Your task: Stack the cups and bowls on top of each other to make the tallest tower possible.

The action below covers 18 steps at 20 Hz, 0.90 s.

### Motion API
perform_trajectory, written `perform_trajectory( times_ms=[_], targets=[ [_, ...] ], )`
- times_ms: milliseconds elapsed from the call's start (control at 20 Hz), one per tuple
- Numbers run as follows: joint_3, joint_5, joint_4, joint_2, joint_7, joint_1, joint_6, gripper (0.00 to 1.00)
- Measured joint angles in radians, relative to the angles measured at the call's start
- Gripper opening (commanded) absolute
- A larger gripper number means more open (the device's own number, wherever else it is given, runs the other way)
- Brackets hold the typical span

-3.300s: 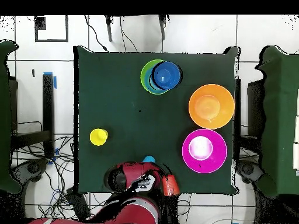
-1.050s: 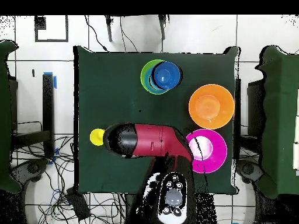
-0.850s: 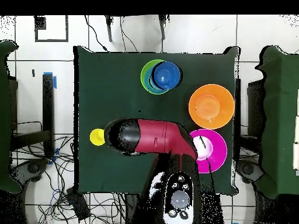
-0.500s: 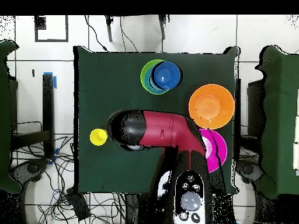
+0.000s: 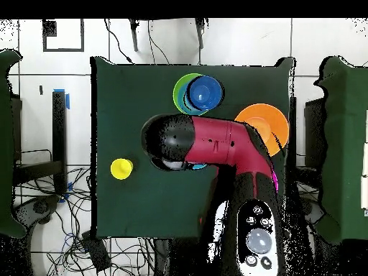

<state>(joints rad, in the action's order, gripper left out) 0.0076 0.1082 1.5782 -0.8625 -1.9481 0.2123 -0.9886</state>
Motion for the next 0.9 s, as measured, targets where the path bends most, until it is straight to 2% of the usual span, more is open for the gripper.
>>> perform_trajectory(
  times_ms=[500, 900],
  targets=[
    [0.074, 0.009, -0.109, 0.019, 0.0, 0.087, -0.029, 0.0],
    [0.128, 0.063, -0.225, 0.075, 0.0, 0.135, -0.052, 0.0]
  ],
)
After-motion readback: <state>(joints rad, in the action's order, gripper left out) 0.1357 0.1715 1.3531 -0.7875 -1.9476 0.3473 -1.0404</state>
